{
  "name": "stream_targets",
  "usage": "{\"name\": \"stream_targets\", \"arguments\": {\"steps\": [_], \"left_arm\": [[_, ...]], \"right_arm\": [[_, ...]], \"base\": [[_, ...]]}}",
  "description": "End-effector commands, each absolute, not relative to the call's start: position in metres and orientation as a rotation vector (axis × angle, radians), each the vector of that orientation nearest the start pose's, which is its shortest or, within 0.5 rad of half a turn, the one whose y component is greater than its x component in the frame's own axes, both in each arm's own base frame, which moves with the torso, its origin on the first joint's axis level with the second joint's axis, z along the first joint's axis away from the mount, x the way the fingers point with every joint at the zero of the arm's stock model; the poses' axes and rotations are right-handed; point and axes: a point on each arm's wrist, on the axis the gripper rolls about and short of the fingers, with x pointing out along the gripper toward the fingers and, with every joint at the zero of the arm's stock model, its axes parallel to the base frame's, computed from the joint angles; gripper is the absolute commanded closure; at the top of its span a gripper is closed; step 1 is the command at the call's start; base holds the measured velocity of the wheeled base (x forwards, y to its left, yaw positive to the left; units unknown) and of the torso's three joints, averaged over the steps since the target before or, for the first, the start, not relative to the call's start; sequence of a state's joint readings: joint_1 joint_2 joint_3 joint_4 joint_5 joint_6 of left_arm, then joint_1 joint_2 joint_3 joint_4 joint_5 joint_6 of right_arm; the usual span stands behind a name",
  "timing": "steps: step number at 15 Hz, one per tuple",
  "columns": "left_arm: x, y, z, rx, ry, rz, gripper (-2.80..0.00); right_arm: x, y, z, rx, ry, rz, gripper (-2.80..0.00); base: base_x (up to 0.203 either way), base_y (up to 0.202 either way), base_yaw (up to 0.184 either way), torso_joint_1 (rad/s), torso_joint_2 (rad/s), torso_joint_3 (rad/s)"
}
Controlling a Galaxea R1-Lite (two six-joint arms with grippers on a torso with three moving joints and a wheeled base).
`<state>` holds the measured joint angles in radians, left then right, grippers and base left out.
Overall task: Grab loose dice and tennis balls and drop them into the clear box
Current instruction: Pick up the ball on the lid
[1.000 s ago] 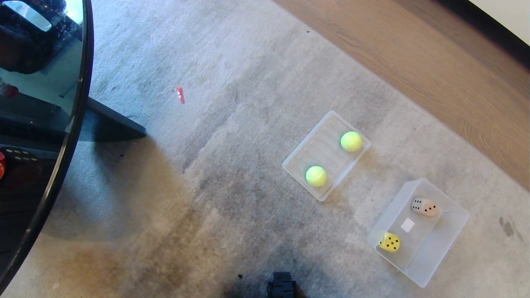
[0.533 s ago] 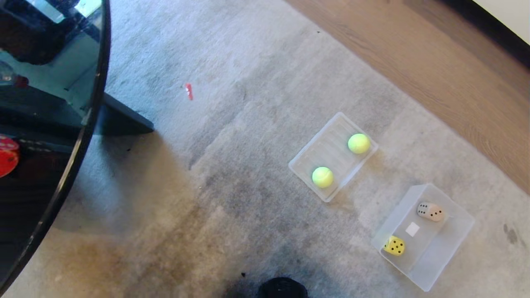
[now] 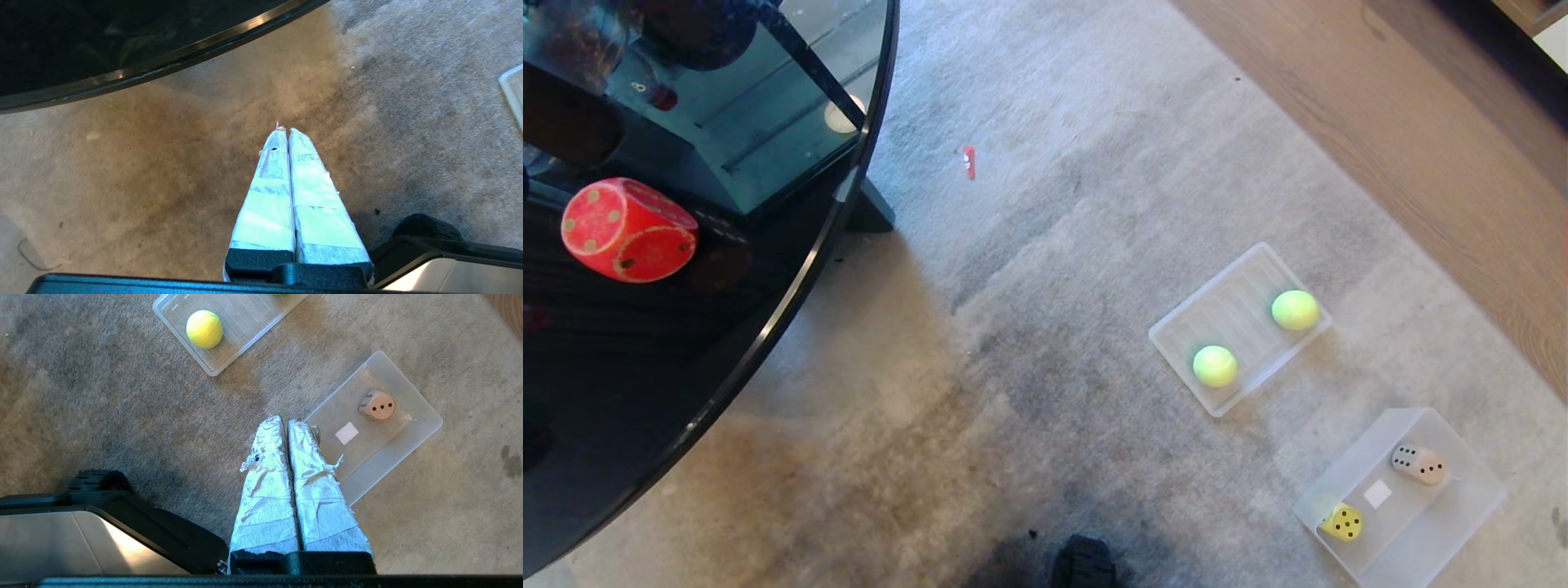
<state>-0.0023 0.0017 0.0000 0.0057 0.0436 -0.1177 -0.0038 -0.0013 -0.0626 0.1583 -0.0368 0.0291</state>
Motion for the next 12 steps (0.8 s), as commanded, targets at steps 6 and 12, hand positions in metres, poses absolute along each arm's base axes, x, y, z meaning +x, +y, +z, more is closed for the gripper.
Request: {"name": "stream_targets", "arguments": {"steps": [6, 12], "left_arm": [[-0.0227, 0.0011, 0.0749, -0.118, 0.005, 0.042, 0.0], [-0.0227, 0.0011, 0.0749, -0.118, 0.005, 0.042, 0.0]], "right_arm": [[-0.0285, -0.0007, 0.0765, 0.028, 0.093, -0.043, 0.0], [-0.0285, -0.0007, 0.0764, 0.028, 0.094, -0.043, 0.0]], "base": [[0.0, 0.0, 0.0, 0.0, 0.0, 0.0], [0.0, 0.0, 0.0, 0.0, 0.0, -0.107]]}}
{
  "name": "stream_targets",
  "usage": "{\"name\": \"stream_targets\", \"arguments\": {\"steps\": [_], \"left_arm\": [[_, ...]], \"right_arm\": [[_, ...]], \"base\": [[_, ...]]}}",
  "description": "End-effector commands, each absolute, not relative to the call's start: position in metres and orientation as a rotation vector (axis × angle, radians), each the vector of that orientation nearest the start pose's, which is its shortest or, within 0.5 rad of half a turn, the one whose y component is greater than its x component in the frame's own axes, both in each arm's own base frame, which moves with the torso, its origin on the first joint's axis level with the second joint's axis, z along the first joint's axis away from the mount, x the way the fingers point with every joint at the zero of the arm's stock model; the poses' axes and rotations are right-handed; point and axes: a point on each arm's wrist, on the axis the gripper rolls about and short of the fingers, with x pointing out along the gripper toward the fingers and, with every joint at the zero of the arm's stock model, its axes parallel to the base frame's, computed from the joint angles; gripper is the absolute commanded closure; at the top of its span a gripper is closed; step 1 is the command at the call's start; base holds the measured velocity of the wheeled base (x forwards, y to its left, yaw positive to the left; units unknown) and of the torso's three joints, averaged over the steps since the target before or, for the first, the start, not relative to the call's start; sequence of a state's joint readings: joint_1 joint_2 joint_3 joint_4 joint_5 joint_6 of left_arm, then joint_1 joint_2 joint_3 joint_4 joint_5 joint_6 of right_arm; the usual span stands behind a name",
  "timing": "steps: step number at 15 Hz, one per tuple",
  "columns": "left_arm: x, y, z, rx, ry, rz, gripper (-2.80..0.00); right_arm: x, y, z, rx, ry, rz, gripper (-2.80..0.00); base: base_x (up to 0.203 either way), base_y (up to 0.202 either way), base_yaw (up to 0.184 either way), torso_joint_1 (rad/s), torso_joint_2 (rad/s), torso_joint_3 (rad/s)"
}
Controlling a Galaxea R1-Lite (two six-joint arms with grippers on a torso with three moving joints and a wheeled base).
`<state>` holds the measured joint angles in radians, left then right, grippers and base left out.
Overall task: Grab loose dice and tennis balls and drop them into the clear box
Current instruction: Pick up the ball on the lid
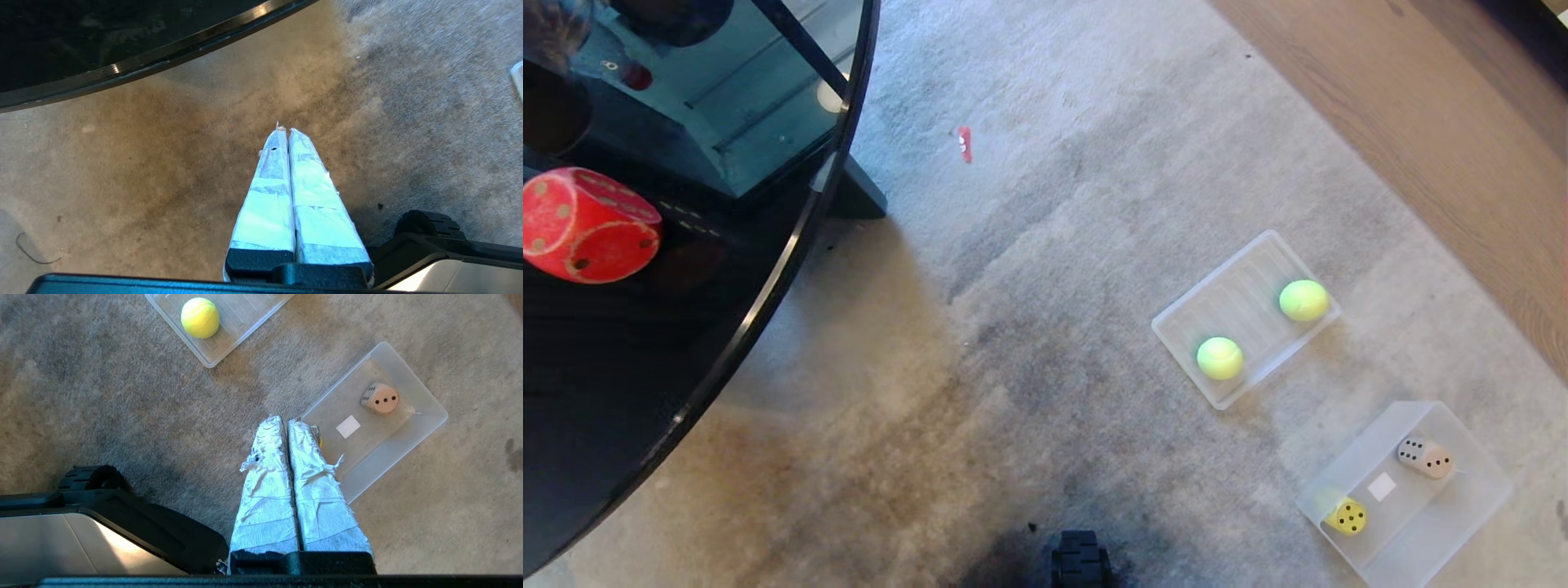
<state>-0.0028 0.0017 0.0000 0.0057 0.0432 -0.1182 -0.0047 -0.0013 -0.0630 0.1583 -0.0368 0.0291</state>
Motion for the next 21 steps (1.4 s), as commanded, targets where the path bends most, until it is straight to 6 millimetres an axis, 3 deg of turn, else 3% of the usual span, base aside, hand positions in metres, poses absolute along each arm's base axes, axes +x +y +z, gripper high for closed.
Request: {"name": "stream_targets", "arguments": {"steps": [1, 10, 12, 14, 16, 18, 21], "left_arm": [[-0.023, 0.001, 0.075, -0.118, 0.005, 0.042, 0.0], [-0.023, 0.001, 0.075, -0.119, 0.005, 0.042, 0.0], [-0.023, 0.001, 0.075, -0.119, 0.005, 0.042, 0.0], [-0.023, 0.001, 0.075, -0.119, 0.005, 0.042, 0.0], [-0.023, 0.001, 0.075, -0.119, 0.005, 0.042, 0.0], [-0.023, 0.001, 0.075, -0.119, 0.005, 0.042, 0.0], [-0.023, 0.001, 0.075, -0.119, 0.005, 0.042, 0.0]], "right_arm": [[-0.029, -0.001, 0.076, 0.028, 0.094, -0.043, 0.0], [-0.029, -0.001, 0.077, 0.031, 0.094, -0.05, 0.0], [-0.028, -0.001, 0.094, 0.055, 0.096, -0.05, 0.0], [-0.015, -0.001, 0.127, 0.12, 0.173, -0.054, 0.0], [0.022, -0.001, 0.157, 0.157, 0.329, -0.071, 0.0], [0.077, -0.002, 0.174, 0.182, 0.436, -0.1, 0.0], [0.172, -0.017, 0.174, 0.217, 0.441, -0.2, 0.0]], "base": [[0.0, 0.0, 0.0, 0.001, 0.0, -0.203], [0.0, 0.0, 0.0, 0.001, 0.0, -0.134], [0.0, 0.0, 0.0, 0.0, 0.0, 0.0], [0.0, 0.0, 0.0, 0.0, 0.0, 0.0], [0.0, 0.0, 0.0, 0.0, 0.0, 0.0], [0.0, 0.0, 0.0, 0.0, 0.0, 0.0], [0.0, 0.0, 0.0, 0.0, 0.0, 0.0]]}}
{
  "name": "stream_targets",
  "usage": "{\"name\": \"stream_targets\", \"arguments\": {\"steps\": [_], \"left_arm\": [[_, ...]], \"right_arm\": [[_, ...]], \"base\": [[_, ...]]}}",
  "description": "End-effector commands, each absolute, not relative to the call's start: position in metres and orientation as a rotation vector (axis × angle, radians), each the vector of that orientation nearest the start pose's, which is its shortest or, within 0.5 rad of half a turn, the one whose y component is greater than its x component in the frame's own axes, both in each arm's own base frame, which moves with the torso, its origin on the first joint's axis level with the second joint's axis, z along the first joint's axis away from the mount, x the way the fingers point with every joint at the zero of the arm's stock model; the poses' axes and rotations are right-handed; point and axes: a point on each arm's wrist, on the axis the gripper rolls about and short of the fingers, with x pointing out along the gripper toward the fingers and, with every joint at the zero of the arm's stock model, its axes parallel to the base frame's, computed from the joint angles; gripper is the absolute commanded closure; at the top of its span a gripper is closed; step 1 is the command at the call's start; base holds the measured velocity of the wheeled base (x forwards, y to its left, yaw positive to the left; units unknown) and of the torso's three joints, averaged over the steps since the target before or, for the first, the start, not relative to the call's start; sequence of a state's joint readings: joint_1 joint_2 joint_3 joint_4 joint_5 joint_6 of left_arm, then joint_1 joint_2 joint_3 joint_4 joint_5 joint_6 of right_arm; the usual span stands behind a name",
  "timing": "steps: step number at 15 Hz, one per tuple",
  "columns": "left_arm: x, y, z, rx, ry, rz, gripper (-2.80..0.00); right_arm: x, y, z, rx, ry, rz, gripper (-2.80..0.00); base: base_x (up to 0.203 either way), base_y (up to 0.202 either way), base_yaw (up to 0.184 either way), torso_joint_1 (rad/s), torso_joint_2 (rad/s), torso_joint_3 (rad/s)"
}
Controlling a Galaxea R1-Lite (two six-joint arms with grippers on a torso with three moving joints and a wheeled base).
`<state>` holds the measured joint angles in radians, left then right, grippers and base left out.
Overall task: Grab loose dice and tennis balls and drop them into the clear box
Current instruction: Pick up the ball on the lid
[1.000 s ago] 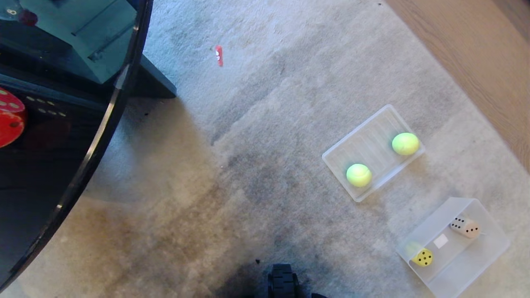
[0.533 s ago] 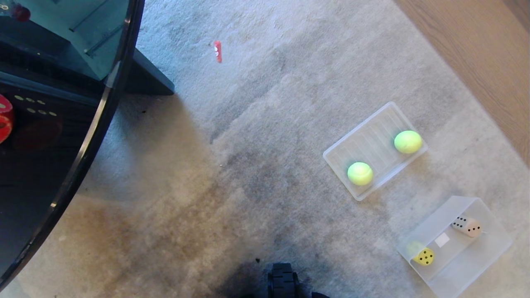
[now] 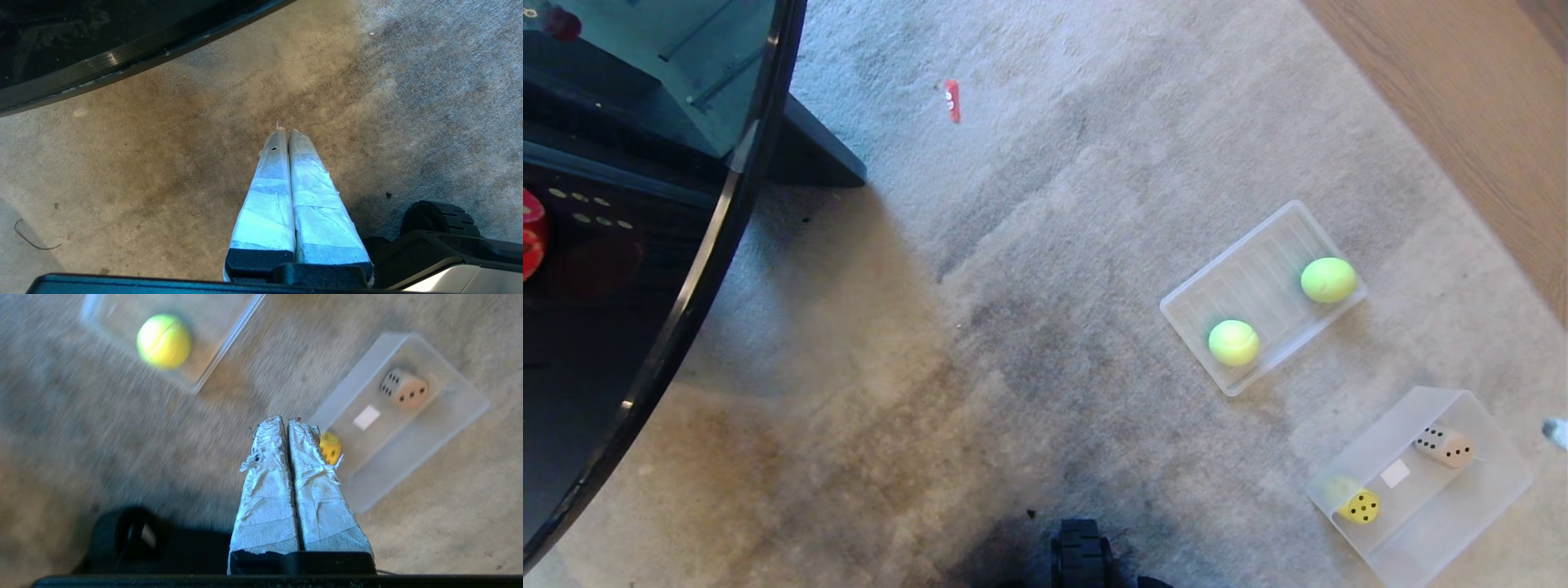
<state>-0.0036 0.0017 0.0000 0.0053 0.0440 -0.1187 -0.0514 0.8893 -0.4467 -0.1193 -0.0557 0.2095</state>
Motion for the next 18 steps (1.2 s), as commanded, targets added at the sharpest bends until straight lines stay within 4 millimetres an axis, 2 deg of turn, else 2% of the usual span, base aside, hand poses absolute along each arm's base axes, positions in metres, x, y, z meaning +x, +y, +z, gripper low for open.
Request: {"name": "stream_targets", "arguments": {"steps": [1, 2, 4, 9, 13, 18], "left_arm": [[-0.023, 0.001, 0.075, -0.119, 0.005, 0.042, 0.0], [-0.023, 0.001, 0.075, -0.119, 0.005, 0.042, 0.0], [-0.023, 0.001, 0.075, -0.119, 0.004, 0.042, 0.0], [-0.023, 0.001, 0.075, -0.119, 0.005, 0.042, 0.0], [-0.023, 0.001, 0.075, -0.12, 0.005, 0.042, 0.0], [-0.023, 0.001, 0.075, -0.119, 0.004, 0.042, 0.0]], "right_arm": [[0.198, -0.025, 0.17, 0.228, 0.412, -0.233, 0.0], [0.221, -0.035, 0.165, 0.238, 0.372, -0.265, -2.8], [0.25, -0.051, 0.159, 0.253, 0.288, -0.304, -2.8], [0.29, -0.063, 0.141, 0.324, 0.173, -0.273, -2.8], [0.312, -0.052, 0.143, 0.426, 0.118, -0.173, -2.8], [0.336, -0.051, 0.136, 0.529, 0.12, -0.13, -2.8]], "base": [[0.0, 0.0, 0.0, 0.0, 0.0, 0.0], [0.0, 0.0, 0.0, 0.0, 0.0, 0.0], [0.0, 0.0, 0.0, 0.0, 0.0, 0.0], [0.0, 0.0, 0.0, 0.0, 0.0, 0.0], [0.0, 0.0, 0.0, 0.0, 0.0, 0.0], [0.0, 0.0, 0.0, 0.0, 0.0, 0.0]]}}
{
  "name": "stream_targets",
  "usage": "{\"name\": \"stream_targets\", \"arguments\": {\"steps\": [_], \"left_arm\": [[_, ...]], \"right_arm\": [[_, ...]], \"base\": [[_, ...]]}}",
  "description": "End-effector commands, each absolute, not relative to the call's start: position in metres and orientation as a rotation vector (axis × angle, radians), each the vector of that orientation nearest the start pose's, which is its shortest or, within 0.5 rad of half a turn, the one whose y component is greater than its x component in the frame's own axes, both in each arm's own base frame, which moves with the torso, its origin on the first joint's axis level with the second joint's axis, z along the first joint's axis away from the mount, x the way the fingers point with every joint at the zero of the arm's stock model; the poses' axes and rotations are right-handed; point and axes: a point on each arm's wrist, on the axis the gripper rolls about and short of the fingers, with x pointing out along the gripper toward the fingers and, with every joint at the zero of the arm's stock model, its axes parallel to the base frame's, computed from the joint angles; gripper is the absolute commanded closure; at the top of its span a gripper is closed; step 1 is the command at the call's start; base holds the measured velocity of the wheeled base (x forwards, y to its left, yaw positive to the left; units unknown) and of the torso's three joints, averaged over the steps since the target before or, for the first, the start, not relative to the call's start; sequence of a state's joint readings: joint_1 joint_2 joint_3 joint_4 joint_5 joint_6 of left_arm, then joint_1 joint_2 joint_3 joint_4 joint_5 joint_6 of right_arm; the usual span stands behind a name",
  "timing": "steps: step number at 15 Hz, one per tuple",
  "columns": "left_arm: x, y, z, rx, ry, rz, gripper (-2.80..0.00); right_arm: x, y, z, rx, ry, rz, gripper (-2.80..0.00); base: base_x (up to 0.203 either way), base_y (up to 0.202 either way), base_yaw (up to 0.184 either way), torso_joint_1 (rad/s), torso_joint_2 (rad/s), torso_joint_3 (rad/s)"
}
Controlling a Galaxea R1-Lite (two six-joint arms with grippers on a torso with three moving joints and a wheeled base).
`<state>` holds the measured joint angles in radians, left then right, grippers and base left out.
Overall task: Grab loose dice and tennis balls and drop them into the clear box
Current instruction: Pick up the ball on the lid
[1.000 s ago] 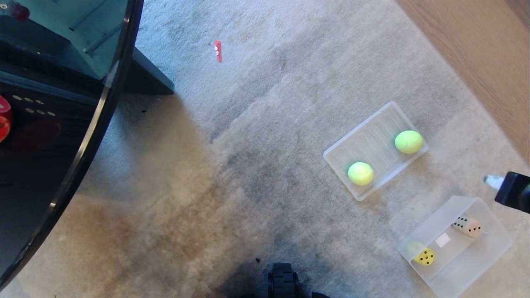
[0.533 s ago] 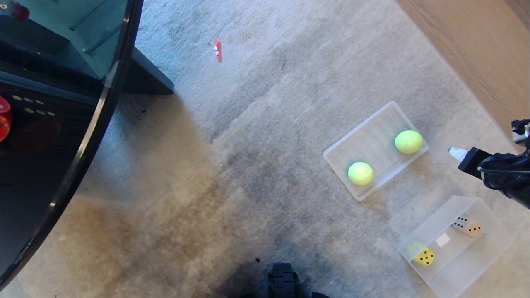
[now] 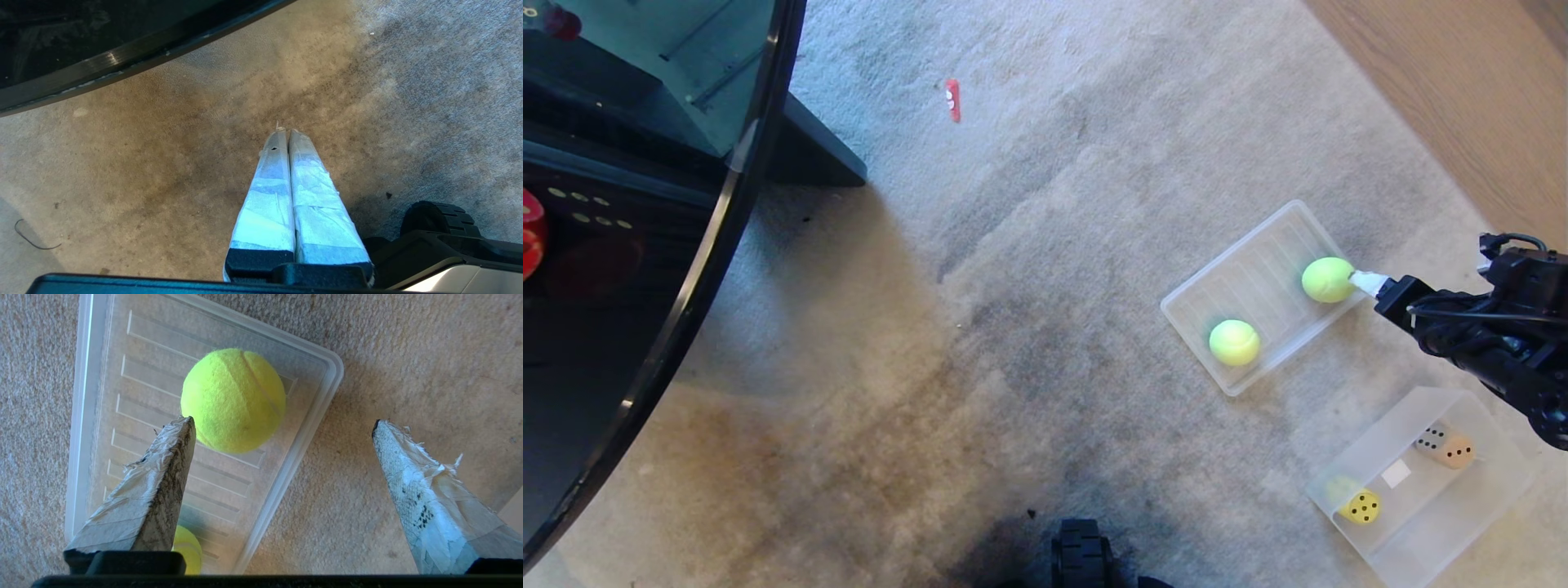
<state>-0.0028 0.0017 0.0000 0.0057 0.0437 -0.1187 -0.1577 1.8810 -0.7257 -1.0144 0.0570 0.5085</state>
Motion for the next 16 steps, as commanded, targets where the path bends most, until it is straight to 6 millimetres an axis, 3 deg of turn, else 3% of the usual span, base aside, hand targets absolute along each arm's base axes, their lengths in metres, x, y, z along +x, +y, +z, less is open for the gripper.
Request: {"name": "stream_targets", "arguments": {"steps": [1, 9, 16], "left_arm": [[-0.023, 0.001, 0.075, -0.119, 0.005, 0.042, 0.0], [-0.023, 0.001, 0.075, -0.119, 0.005, 0.042, 0.0], [-0.023, 0.001, 0.075, -0.119, 0.005, 0.042, 0.0]], "right_arm": [[0.339, -0.051, 0.136, 0.532, 0.119, -0.121, -2.8], [0.366, -0.056, 0.136, 0.603, 0.101, -0.042, -2.8], [0.376, -0.051, 0.126, 0.611, 0.134, 0.018, -2.8]], "base": [[0.0, 0.0, 0.0, 0.0, 0.0, 0.0], [0.0, 0.0, 0.0, 0.0, 0.0, 0.0], [0.0, 0.0, 0.0, 0.0, 0.0, 0.0]]}}
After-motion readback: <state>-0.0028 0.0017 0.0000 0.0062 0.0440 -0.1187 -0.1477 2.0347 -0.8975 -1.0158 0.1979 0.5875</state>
